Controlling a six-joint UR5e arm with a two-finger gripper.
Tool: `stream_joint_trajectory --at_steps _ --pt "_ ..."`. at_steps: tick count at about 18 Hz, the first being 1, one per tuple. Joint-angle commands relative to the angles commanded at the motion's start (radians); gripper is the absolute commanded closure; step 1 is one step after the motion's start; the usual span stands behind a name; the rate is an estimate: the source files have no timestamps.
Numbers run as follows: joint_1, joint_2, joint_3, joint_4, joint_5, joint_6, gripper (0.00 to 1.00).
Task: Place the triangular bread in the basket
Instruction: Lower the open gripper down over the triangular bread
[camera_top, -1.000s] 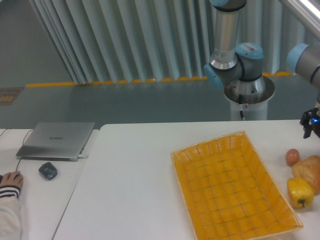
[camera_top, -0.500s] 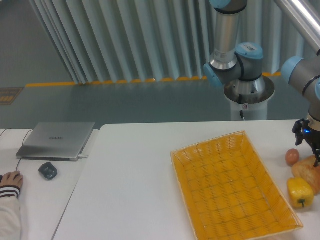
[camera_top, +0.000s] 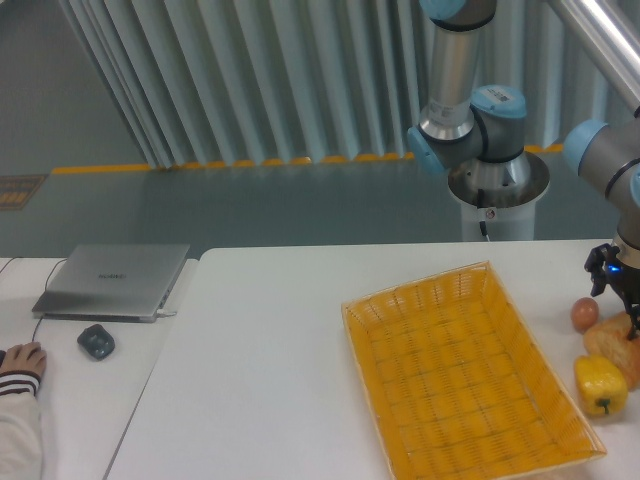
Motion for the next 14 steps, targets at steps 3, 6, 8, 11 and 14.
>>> stream_joint_trajectory --at_steps 3,6,8,11,14 --pt "-0.005 -0.002 0.0 0.018 0.0 0.003 0.0" --pt "-0.005 -0.008 0.005 0.022 -0.002 0.005 0.0" --pt "-0.003 -0.009 0.011 0.029 -0.002 0.018 0.0" --pt "0.006 -0.006 0.018 0.029 0.0 0.049 0.0" --pt "0.02 0.0 0.028 0.026 0.002 0.055 0.0"
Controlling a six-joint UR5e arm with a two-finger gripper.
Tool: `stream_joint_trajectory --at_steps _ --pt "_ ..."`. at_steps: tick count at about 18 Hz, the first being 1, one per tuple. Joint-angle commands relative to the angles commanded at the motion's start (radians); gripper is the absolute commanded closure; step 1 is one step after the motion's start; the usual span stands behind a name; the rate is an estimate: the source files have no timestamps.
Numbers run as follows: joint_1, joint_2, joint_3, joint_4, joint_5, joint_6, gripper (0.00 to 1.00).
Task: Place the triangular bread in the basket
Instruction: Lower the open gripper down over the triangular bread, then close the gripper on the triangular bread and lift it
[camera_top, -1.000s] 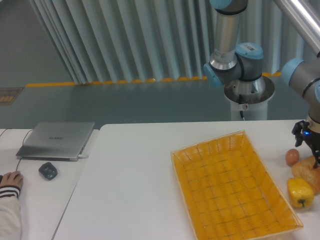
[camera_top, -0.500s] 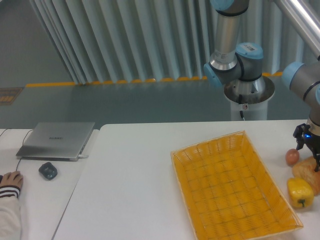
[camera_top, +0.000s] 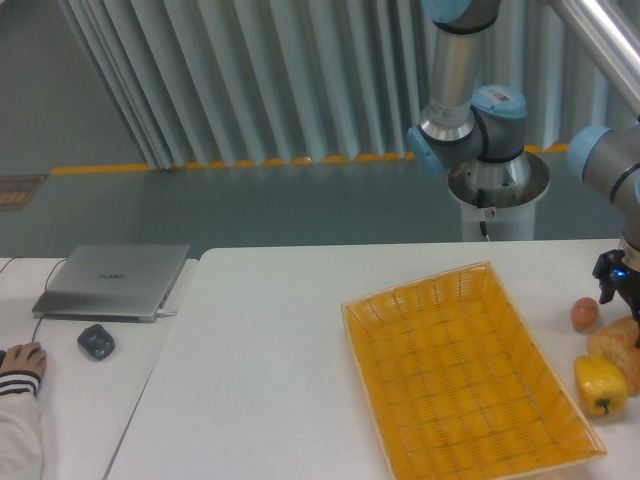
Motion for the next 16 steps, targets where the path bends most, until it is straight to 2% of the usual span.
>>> stream_joint_trajectory --at_steps 7,11,13,16 --pt "-0.008 -0.028 0.0 0.011 -0.005 -0.006 0.0" --pt "-0.021 -0.041 -0.009 0.054 -0.003 -0.017 0.01" --pt "-0.023 -0.046 -0.011 0.057 -0.005 -0.018 0.04" --pt "-0.021 -0.045 -0.009 0.058 -0.005 -0.014 0.38"
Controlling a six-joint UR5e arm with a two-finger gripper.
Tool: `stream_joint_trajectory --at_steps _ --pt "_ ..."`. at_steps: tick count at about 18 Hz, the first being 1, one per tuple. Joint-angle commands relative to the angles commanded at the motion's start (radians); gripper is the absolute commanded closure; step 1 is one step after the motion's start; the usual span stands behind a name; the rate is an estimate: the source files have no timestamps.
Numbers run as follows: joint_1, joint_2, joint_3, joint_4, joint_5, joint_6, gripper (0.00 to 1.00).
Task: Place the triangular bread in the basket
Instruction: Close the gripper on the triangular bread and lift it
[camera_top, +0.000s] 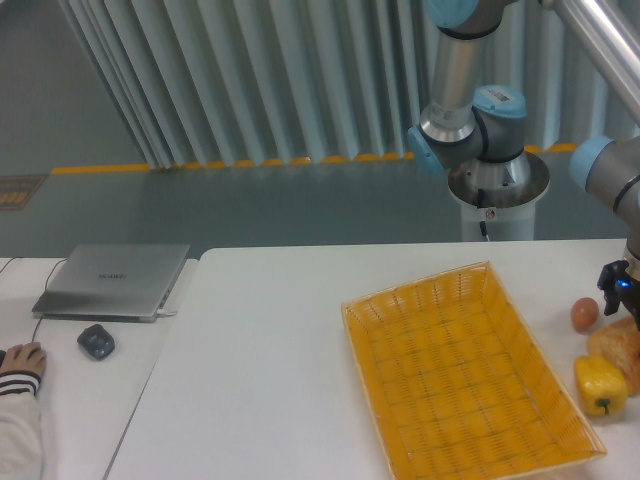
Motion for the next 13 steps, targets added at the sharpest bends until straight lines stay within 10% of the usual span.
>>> stream_joint_trajectory --at_steps 4,13 --pt "0.006 0.002 0.006 -0.002 0.0 0.011 0.96" --pt "0.009 0.058 0.051 -0.041 0.0 0.012 1.0"
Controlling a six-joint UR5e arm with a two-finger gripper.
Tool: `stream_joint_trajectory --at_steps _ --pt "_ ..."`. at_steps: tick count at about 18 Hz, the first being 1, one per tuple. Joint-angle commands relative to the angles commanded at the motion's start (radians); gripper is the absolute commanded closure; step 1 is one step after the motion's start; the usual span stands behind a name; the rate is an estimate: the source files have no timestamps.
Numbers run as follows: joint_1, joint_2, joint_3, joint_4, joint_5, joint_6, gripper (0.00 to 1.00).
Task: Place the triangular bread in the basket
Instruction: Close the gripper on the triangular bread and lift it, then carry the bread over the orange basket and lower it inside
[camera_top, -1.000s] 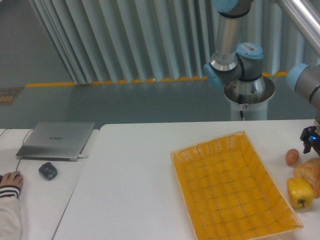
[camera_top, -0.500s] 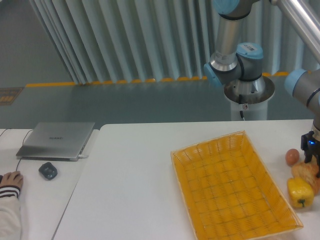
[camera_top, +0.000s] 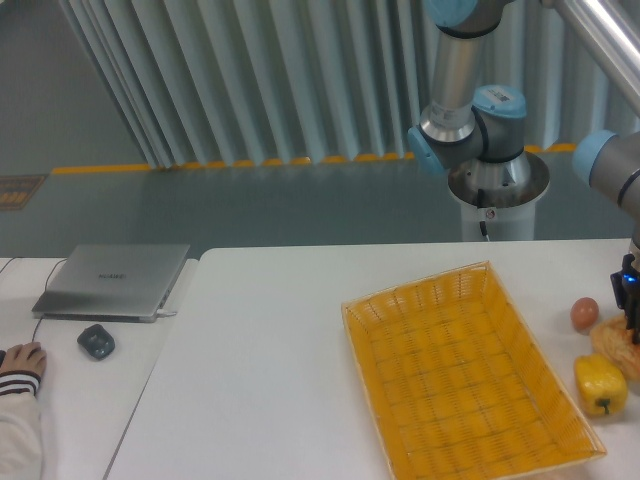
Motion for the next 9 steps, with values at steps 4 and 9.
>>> stream_joint_trajectory --at_steps 4,9 --pt "-0.015 0.055 0.017 -0.071 -0.046 -0.006 1.0" --pt "-0.089 0.086 0.018 -0.091 -0.112 -0.098 0.98"
